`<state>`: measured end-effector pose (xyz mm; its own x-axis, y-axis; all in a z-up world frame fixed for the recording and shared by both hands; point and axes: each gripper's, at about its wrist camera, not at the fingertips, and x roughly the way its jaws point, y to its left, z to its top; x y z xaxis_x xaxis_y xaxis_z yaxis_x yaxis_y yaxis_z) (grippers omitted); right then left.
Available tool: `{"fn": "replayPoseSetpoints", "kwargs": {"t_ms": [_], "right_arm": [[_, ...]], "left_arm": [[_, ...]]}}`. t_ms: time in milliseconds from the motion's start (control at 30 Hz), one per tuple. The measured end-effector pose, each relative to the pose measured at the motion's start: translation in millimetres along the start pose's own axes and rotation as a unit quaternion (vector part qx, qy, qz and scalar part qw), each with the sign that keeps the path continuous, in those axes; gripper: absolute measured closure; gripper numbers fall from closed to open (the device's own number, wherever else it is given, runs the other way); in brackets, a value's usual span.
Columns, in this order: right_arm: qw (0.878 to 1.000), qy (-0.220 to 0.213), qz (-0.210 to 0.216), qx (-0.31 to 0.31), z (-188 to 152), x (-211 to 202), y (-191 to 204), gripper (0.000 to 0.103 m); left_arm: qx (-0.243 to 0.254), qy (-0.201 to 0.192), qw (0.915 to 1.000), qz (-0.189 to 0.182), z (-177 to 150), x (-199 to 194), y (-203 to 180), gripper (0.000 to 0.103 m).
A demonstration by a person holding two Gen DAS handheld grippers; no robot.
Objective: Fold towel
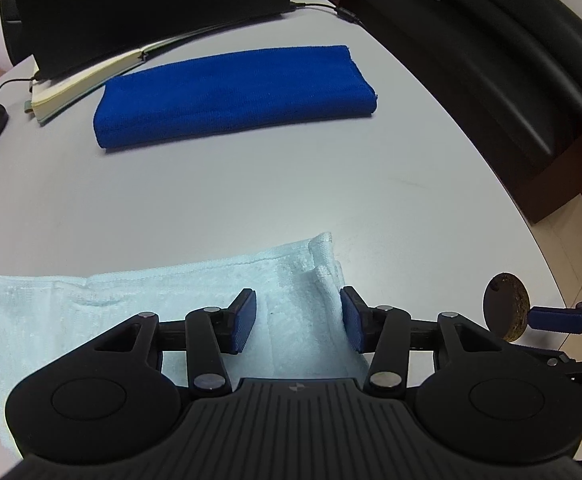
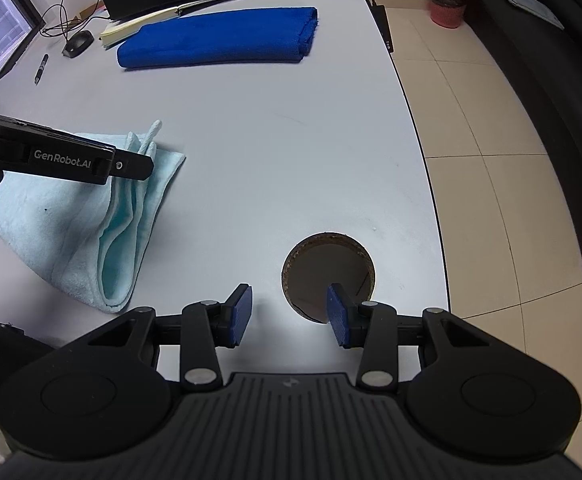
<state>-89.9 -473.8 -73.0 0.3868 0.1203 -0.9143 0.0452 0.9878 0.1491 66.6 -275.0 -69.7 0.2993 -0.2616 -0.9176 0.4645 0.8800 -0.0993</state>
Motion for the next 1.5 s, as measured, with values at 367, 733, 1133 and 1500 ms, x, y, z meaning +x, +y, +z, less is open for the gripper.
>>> {"fn": "replayPoseSetpoints", "kwargs": {"t_ms": [367,733,1133,1500], "right_arm": [[1.000,-0.002,-0.001,-0.004,2,1,-2,0.060],[1.000,-0.005,0.003,-0.014,4,0,2,0.061],[1.000,-0.006,0.000,-0.015,3,-1,5,0.060],[1.000,-0.009,-0.007,-0.007,-2,-5,5,0.060]], "left_arm": [[-0.032,0.001,0.9995,-0.006,-1,-3,12,0.040],[-0.045,-0.018,0.9985,-0.024,-4,-11,19,0.039],[-0.039,-0.008,0.9989,-0.023,-5,-7,17,0.056],[-0.018,0.011,0.9995,-0.023,3,-1,-1,0.084]]}}
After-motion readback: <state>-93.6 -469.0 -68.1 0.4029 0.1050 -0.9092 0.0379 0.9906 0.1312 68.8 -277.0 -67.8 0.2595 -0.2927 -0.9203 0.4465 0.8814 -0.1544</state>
